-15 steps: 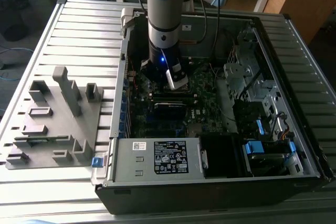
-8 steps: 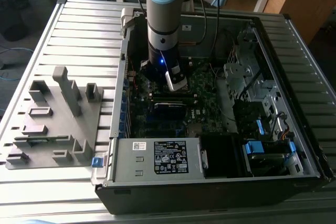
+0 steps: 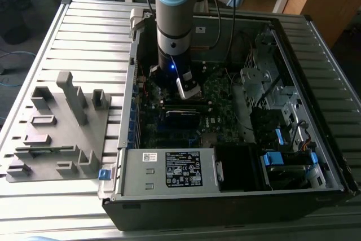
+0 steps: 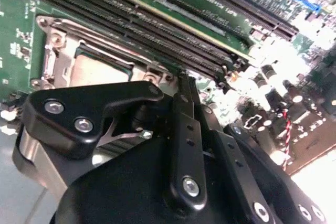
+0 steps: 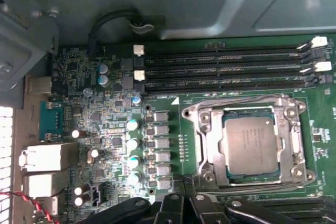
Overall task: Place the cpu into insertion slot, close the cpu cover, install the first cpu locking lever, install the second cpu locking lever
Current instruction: 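Install the second cpu locking lever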
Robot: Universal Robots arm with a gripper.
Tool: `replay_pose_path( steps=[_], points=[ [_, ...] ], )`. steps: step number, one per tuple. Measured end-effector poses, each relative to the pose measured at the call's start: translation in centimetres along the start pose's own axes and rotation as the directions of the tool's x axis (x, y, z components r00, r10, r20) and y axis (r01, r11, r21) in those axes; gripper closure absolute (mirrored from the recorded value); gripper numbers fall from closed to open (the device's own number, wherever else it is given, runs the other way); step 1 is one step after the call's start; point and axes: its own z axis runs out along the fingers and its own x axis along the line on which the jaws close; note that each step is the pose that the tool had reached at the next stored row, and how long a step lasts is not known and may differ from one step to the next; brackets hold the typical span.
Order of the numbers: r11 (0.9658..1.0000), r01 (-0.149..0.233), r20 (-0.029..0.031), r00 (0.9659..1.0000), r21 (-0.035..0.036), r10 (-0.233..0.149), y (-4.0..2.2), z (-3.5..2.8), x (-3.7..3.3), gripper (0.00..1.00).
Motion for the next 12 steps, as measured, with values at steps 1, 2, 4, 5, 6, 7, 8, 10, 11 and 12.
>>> replay_pose_path(
  steps=[1,2,4,5,6,7,8,10,11,12],
  points=[
    [1.0000,0.000,0.0001,1.0000,-0.0001,0.000,-0.07,0.07,0.08,0.89],
    [1.0000,0.000,-0.0001,1.0000,0.0002,0.000,-0.13,0.12,0.16,0.89],
    [1.0000,0.000,-0.0004,1.0000,0.0003,0.000,-0.18,0.14,0.23,0.89],
    [1.0000,0.000,-0.0003,1.0000,0.0002,0.000,-0.18,0.14,0.23,0.89],
    [1.0000,0.000,-0.0002,1.0000,0.0000,0.000,-0.18,0.14,0.23,0.89],
    [1.0000,0.000,-0.0001,1.0000,-0.0002,0.000,-0.17,0.11,0.23,0.89],
    [1.0000,0.000,0.0000,1.0000,-0.0004,0.000,-0.16,0.04,0.23,0.89],
    [1.0000,0.000,-0.0005,1.0000,-0.0002,0.000,-0.11,-0.32,0.24,0.89],
    [1.0000,0.000,-0.0003,1.0000,0.0000,0.000,-0.07,-0.56,0.23,0.89],
    [1.0000,0.000,-0.0002,1.0000,0.0001,0.000,-0.04,-0.80,0.23,0.89]
  ],
)
